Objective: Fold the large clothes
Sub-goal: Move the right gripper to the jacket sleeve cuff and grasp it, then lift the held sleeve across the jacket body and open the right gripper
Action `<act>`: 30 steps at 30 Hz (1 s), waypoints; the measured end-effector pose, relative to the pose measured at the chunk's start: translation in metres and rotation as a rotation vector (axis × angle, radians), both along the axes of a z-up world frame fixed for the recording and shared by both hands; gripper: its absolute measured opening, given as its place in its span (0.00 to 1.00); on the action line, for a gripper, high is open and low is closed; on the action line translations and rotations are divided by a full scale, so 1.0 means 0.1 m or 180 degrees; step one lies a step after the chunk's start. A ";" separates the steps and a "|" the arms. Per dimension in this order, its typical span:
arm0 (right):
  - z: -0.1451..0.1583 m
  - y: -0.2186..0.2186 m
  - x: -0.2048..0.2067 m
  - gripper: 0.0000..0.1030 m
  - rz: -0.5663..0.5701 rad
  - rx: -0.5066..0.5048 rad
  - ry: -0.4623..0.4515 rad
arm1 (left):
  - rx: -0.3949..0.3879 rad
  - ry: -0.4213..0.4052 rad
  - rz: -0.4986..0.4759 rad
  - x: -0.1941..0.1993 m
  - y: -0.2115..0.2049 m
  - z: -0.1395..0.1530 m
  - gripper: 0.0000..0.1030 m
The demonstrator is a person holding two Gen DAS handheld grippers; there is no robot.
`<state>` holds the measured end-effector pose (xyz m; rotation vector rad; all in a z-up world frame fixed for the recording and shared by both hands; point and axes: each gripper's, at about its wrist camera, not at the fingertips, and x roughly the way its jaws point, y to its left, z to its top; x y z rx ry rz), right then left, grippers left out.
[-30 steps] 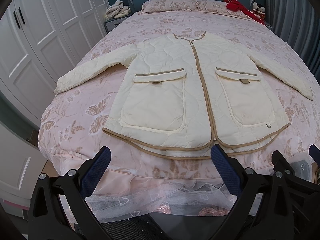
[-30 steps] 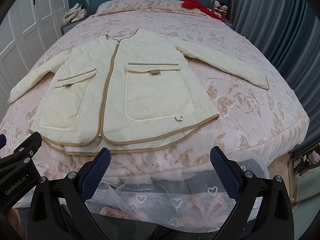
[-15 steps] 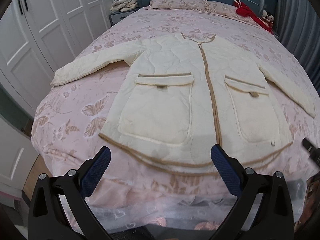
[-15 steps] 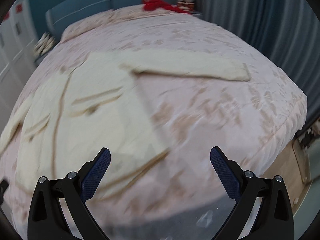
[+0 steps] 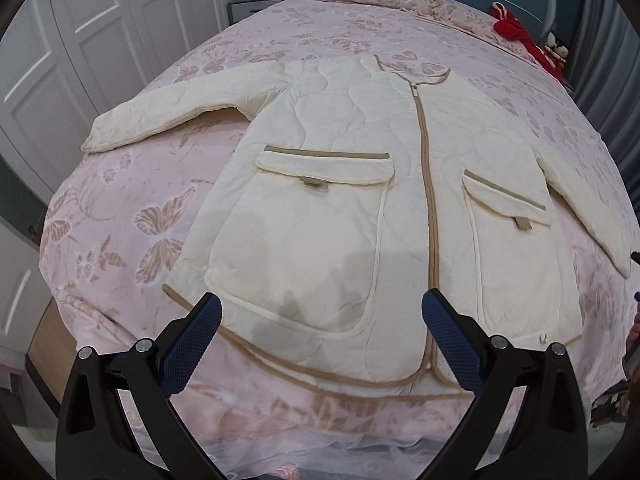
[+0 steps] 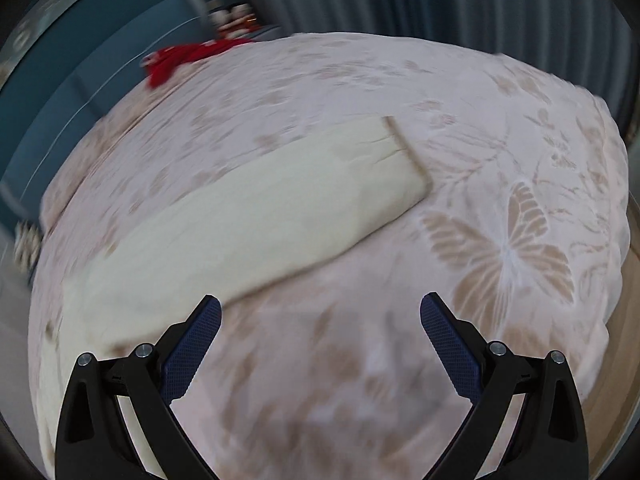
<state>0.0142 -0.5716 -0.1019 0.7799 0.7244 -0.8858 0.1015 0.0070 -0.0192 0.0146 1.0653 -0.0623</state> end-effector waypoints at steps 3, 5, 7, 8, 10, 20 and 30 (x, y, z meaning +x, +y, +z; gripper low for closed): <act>-0.19 -0.37 0.00 0.95 -0.0247 0.0077 -0.0036 | -0.0002 0.0020 0.0043 0.08 -0.03 -0.03 0.95; -0.29 -0.57 0.01 0.95 -0.0399 0.0088 -0.0013 | 0.0014 0.0019 0.0062 0.13 -0.05 -0.05 0.95; -0.37 -0.70 0.02 0.90 -0.0494 0.0108 0.0008 | 0.0042 0.0011 0.0080 0.17 -0.07 -0.07 0.95; -0.41 -0.77 0.03 0.88 -0.0513 0.0132 -0.0010 | 0.0061 0.0009 0.0083 0.19 -0.07 -0.08 0.95; -0.44 -0.82 0.07 0.77 -0.0517 0.0135 -0.0015 | 0.0109 0.0029 0.0091 0.23 -0.09 -0.11 0.95; -0.07 -0.67 0.61 0.11 -0.0027 -0.0065 -0.0207 | 0.0178 0.0067 0.0124 0.35 -0.08 -0.20 0.95; 1.25 1.06 1.73 0.10 0.1729 -0.0664 -0.0612 | 0.0137 0.0005 0.0333 0.51 0.21 -0.21 0.95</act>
